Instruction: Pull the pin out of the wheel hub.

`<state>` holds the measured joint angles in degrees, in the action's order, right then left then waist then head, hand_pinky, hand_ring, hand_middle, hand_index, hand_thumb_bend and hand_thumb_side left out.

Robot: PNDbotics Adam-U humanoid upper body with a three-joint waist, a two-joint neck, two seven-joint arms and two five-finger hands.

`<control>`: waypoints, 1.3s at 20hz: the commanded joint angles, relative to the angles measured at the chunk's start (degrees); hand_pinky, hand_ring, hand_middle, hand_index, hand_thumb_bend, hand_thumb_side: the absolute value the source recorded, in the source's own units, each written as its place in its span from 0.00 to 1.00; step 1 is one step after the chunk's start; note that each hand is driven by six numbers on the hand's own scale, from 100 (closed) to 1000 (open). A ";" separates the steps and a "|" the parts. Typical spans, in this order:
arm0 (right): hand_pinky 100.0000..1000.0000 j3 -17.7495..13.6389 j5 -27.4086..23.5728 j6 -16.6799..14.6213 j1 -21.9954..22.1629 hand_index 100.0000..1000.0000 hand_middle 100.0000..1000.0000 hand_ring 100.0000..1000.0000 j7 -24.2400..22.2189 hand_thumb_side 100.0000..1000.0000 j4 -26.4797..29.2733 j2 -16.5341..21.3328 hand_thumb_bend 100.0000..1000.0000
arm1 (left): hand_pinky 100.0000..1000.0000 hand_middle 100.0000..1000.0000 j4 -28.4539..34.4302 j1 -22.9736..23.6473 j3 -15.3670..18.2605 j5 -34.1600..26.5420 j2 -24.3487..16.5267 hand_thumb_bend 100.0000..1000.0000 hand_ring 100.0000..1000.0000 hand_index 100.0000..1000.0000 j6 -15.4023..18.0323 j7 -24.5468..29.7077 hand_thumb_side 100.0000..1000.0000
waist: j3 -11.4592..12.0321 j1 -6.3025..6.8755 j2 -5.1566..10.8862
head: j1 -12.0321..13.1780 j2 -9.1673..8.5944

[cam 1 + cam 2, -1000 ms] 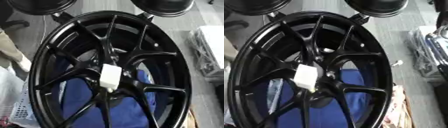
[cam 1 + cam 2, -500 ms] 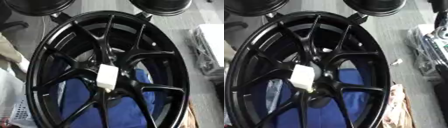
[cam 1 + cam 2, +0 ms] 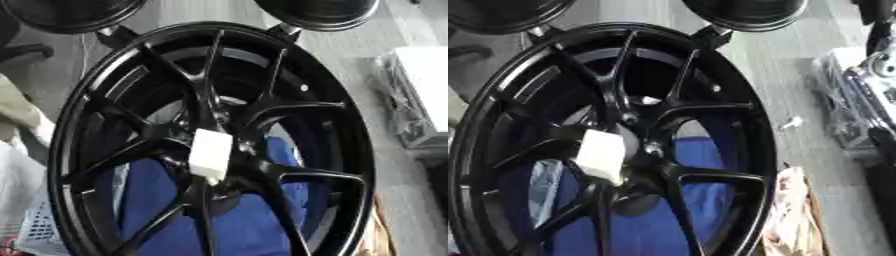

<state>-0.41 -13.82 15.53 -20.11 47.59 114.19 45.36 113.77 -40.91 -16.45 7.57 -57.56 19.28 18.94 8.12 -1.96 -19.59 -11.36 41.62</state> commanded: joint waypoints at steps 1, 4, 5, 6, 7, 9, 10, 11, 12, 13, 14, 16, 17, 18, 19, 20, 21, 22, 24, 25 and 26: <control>0.63 -0.44 0.40 2.60 -0.40 0.66 0.51 0.60 2.04 0.58 0.40 1.41 0.00 | 0.80 0.73 0.82 -3.82 -2.93 0.58 -1.69 0.07 0.74 0.79 0.54 4.03 0.48 | -0.09 -0.04 1.47 | -0.45 -0.92; 0.63 -0.30 0.52 2.84 -0.34 0.65 0.51 0.60 1.99 0.59 0.40 1.38 0.00 | 0.81 0.74 0.82 -7.29 -6.09 0.38 -0.82 0.07 0.74 0.80 0.65 7.62 0.49 | 0.02 -0.06 1.49 | -0.66 -0.97; 0.63 -0.25 0.55 2.88 -0.34 0.65 0.51 0.60 1.99 0.59 0.40 1.34 0.00 | 0.81 0.75 0.82 -8.26 -6.95 0.04 -0.52 0.08 0.75 0.81 1.14 8.72 0.46 | 0.04 -0.04 1.49 | -0.70 -1.00; 0.63 -0.18 0.55 2.90 -0.34 0.65 0.51 0.60 2.00 0.59 0.40 1.30 0.00 | 0.81 0.75 0.82 -9.19 -7.63 -0.21 -0.26 0.09 0.75 0.81 1.95 9.71 0.46 | 0.09 -0.03 1.50 | -0.75 -1.04; 0.63 -0.09 0.54 2.90 -0.35 0.65 0.51 0.60 1.98 0.59 0.40 1.29 0.00 | 0.80 0.76 0.82 -10.16 -8.25 -0.23 -0.01 0.13 0.76 0.81 3.05 10.64 0.41 | 0.11 -0.02 1.52 | -0.80 -1.11; 0.63 0.13 0.53 2.94 -0.40 0.65 0.51 0.60 1.86 0.59 0.40 1.30 0.00 | 0.80 0.76 0.82 -12.05 -9.53 0.26 0.68 0.14 0.76 0.81 5.51 12.37 0.39 | 0.19 0.01 1.58 | -0.93 -1.28; 0.63 0.25 0.56 2.96 -0.45 0.65 0.51 0.60 1.75 0.59 0.40 1.30 0.00 | 0.80 0.77 0.82 -12.99 -10.27 0.49 1.13 0.16 0.76 0.81 6.62 13.30 0.38 | 0.22 0.03 1.62 | -0.95 -1.38; 0.63 0.37 0.57 2.99 -0.49 0.65 0.51 0.60 1.64 0.59 0.40 1.30 0.00 | 0.80 0.77 0.82 -13.85 -10.92 0.67 1.62 0.17 0.76 0.81 7.58 14.16 0.37 | 0.24 0.03 1.65 | -0.98 -1.48; 0.63 0.48 0.58 3.01 -0.50 0.65 0.51 0.60 1.51 0.59 0.40 1.27 0.00 | 0.80 0.77 0.82 -14.70 -11.56 0.79 2.22 0.17 0.76 0.81 8.36 14.96 0.36 | 0.29 0.03 1.67 | -1.04 -1.56; 0.63 0.55 0.61 3.01 -0.51 0.65 0.51 0.60 1.41 0.59 0.40 1.19 0.00 | 0.80 0.77 0.82 -15.49 -12.13 0.84 2.88 0.18 0.76 0.81 8.97 15.69 0.33 | 0.31 0.01 1.68 | -1.10 -1.66; 0.63 0.62 0.63 2.98 -0.50 0.65 0.51 0.60 1.34 0.59 0.40 1.09 0.00 | 0.80 0.77 0.82 -16.26 -12.69 0.90 3.58 0.19 0.76 0.81 9.55 16.43 0.32 | 0.33 -0.03 1.68 | -1.22 -1.77; 0.63 0.71 0.62 2.95 -0.39 0.65 0.51 0.60 1.28 0.59 0.40 0.95 0.00 | 0.80 0.77 0.82 -17.62 -13.60 1.32 4.86 0.21 0.76 0.82 10.53 17.64 0.30 | 0.38 -0.08 1.67 | -1.51 -1.78; 0.63 0.73 0.64 2.95 -0.35 0.65 0.51 0.60 1.27 0.59 0.40 0.89 0.00 | 0.80 0.77 0.82 -18.17 -14.04 1.50 5.48 0.20 0.76 0.82 10.91 18.05 0.30 | 0.40 -0.10 1.66 | -1.67 -1.78; 0.63 0.80 0.65 2.97 -0.34 0.65 0.50 0.60 1.25 0.59 0.40 0.84 0.00 | 0.80 0.77 0.82 -18.70 -14.55 1.47 6.11 0.20 0.76 0.82 11.13 18.45 0.29 | 0.42 -0.12 1.64 | -1.83 -1.76; 0.63 0.88 0.64 2.99 -0.34 0.65 0.50 0.60 1.21 0.59 0.40 0.79 0.00 | 0.80 0.77 0.82 -19.19 -14.98 1.36 6.64 0.20 0.76 0.82 11.21 18.86 0.29 | 0.45 -0.14 1.63 | -1.97 -1.72; 0.63 1.02 0.62 3.03 -0.35 0.65 0.50 0.60 1.11 0.59 0.40 0.76 0.00 | 0.80 0.77 0.82 -19.79 -15.41 1.32 7.24 0.21 0.76 0.83 11.22 19.45 0.28 | 0.48 -0.15 1.62 | -2.11 -1.70; 0.63 1.12 0.63 3.07 -0.36 0.65 0.50 0.60 1.02 0.59 0.40 0.72 0.00 | 0.80 0.78 0.82 -20.46 -15.73 1.44 7.83 0.25 0.77 0.83 11.26 20.07 0.25 | 0.52 -0.16 1.61 | -2.19 -1.69; 0.63 1.22 0.68 3.11 -0.37 0.65 0.50 0.60 0.93 0.59 0.40 0.65 0.00 | 0.79 0.78 0.82 -21.37 -15.96 1.99 8.59 0.28 0.77 0.83 11.65 20.73 0.24 | 0.57 -0.17 1.61 | -2.23 -1.71; 0.62 1.31 0.80 3.16 -0.35 0.65 0.50 0.60 0.88 0.60 0.40 0.48 0.00 | 0.79 0.78 0.82 -22.86 -16.45 3.22 10.17 0.29 0.77 0.83 12.58 21.58 0.23 | 0.67 -0.19 1.61 | -2.23 -1.83; 0.62 1.34 0.83 3.17 -0.32 0.65 0.50 0.60 0.90 0.60 0.40 0.39 0.00 | 0.79 0.78 0.82 -23.46 -16.76 3.65 11.01 0.29 0.77 0.83 12.82 21.85 0.22 | 0.71 -0.21 1.61 | -2.20 -1.90; 0.62 1.37 0.86 3.18 -0.30 0.65 0.50 0.60 0.92 0.60 0.40 0.31 0.00 | 0.79 0.78 0.82 -23.97 -17.09 3.91 11.87 0.29 0.77 0.83 12.90 22.11 0.21 | 0.74 -0.23 1.62 | -2.15 -1.96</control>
<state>1.37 -13.42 16.55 -20.10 46.57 114.19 44.67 114.09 -63.77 -33.68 10.86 -45.95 27.52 36.15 8.86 -2.24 -19.46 -13.38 40.60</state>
